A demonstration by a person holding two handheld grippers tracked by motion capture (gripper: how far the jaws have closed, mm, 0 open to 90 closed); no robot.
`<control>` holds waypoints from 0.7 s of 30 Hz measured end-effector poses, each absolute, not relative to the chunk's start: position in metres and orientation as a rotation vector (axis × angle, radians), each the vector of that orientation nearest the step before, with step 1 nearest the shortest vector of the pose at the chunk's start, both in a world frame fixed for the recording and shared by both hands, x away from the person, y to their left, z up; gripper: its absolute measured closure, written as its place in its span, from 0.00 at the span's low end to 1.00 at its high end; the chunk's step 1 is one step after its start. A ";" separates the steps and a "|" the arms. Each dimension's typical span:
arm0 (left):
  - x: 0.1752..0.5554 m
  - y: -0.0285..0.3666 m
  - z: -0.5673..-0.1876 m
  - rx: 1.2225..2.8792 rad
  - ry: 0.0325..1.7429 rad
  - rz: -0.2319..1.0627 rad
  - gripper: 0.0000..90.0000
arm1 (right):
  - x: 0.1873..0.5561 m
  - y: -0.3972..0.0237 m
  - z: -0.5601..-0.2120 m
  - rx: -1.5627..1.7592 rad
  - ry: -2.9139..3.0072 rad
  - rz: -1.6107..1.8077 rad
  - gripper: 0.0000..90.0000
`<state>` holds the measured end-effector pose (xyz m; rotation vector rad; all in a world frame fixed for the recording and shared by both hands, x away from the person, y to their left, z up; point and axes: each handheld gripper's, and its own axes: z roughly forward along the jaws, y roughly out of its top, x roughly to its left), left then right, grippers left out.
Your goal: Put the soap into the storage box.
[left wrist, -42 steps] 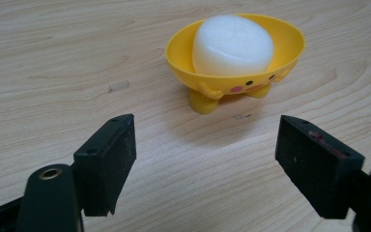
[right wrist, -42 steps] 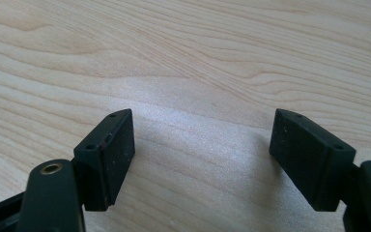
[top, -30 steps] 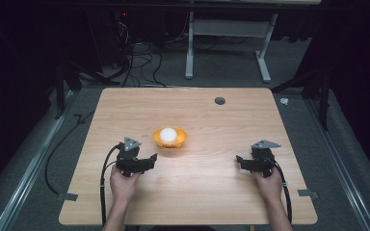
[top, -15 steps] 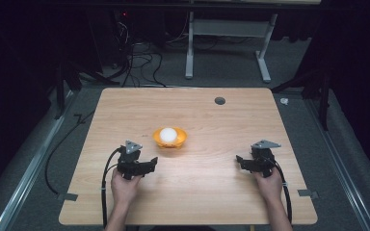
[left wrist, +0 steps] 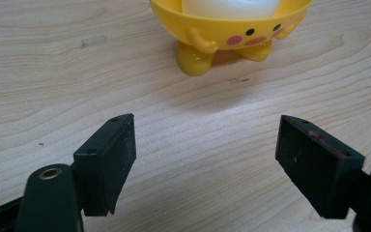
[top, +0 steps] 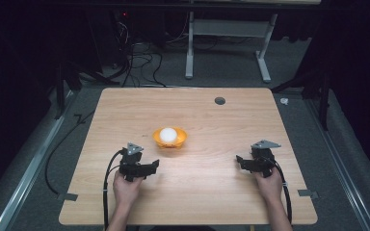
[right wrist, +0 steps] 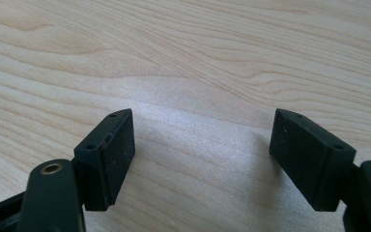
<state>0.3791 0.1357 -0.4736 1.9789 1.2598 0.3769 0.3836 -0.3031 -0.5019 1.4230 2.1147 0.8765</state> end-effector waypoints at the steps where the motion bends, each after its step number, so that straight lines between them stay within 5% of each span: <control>1: 0.379 0.136 -0.475 1.979 1.262 0.375 0.25 | 0.384 -0.303 -0.502 1.423 2.114 0.876 0.28; 21: 0.377 0.133 -0.485 2.008 1.268 0.386 0.25 | 0.384 -0.303 -0.502 1.424 2.115 0.877 0.28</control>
